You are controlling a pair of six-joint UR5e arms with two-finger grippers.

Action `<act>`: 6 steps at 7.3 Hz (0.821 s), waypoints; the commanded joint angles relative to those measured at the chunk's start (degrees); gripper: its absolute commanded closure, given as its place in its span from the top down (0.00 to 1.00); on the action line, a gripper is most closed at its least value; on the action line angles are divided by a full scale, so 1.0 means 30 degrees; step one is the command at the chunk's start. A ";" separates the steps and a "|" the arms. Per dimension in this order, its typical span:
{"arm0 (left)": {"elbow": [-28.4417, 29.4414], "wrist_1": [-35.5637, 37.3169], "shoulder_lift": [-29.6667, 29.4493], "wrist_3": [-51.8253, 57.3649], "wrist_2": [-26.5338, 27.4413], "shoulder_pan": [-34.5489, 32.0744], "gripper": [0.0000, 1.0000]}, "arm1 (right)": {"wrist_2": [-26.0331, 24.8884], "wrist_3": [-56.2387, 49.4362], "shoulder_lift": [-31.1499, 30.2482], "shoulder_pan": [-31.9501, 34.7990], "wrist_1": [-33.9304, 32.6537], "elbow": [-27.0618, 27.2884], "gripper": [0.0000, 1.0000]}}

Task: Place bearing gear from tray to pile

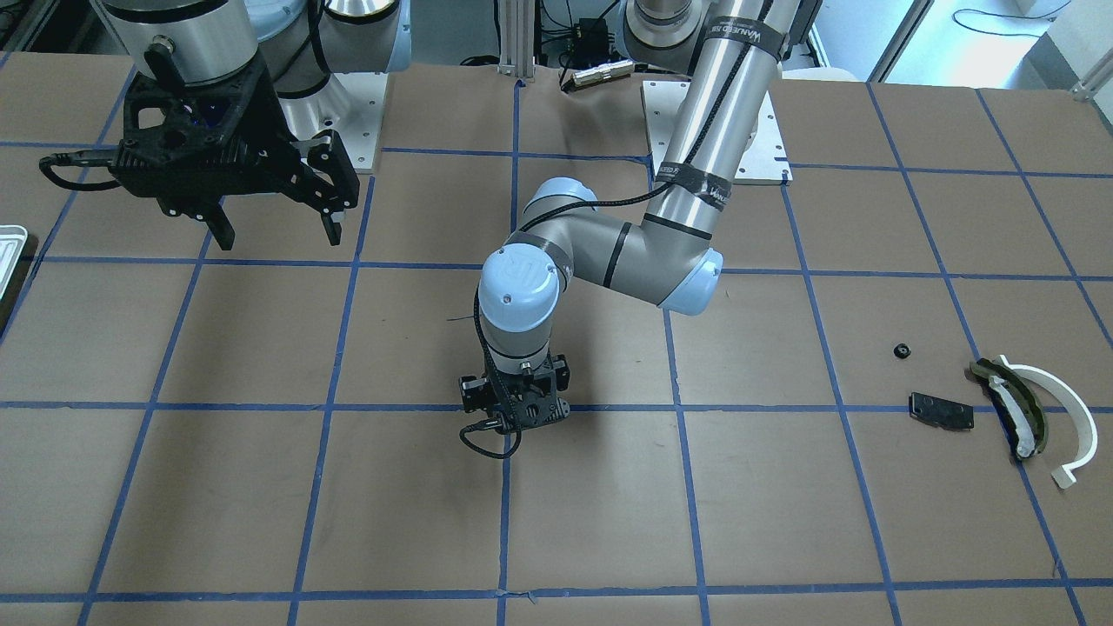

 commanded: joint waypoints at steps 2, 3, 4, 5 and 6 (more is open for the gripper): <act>-0.0084 -0.0102 0.0155 0.0030 0.0069 -0.0062 0.04 | 0.0164 -0.0033 0.0031 0.0043 -0.0119 0.0218 1.00; -0.0113 -0.0190 0.0475 0.0059 0.0098 -0.0033 0.00 | 0.0165 -0.0090 -0.0056 0.0043 -0.0092 0.0218 1.00; -0.0084 -0.0655 0.0942 0.0553 0.0534 0.0112 0.00 | 0.0165 -0.0091 0.0002 0.0043 -0.0121 0.0218 1.00; 0.0061 -0.2429 0.1846 0.1689 0.2133 0.0462 0.00 | 0.0136 0.0025 -0.0027 0.0043 -0.0121 0.0160 1.00; 0.0004 -0.4622 0.3160 0.3904 0.2497 0.2176 0.00 | 0.0019 -0.0061 -0.0085 0.0043 -0.0121 0.0188 1.00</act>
